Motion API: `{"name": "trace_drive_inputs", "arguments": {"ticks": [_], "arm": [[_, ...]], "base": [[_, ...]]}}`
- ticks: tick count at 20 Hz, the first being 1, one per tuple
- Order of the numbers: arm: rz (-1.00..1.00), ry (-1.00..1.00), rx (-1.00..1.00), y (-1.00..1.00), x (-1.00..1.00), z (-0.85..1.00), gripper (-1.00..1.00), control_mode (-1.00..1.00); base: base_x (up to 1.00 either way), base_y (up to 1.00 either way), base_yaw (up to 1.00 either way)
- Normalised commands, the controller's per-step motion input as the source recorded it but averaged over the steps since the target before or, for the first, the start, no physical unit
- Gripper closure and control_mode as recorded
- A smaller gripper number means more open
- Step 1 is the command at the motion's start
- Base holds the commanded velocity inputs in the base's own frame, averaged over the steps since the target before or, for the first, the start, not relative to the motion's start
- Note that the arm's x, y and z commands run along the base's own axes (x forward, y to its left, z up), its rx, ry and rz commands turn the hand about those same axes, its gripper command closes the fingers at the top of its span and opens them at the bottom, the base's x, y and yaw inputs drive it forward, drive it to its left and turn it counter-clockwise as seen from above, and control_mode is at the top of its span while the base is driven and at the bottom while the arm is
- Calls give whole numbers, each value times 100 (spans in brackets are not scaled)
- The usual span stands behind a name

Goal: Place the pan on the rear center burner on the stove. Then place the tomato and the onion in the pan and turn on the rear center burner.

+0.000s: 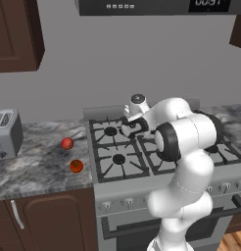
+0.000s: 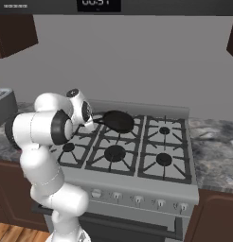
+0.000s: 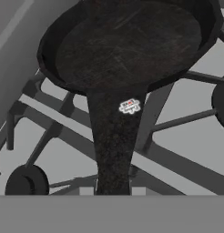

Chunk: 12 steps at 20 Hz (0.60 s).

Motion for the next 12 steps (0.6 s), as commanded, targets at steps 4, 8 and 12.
{"name": "trace_drive_inputs", "arguments": {"ticks": [4,8,12], "arm": [[0,5,0,-7,54,-32,100,-100],[0,3,0,0,56,-31,100,-100],[0,1,0,0,59,-40,100,-100]], "base": [[0,0,0],[0,0,0],[0,0,0]]}}
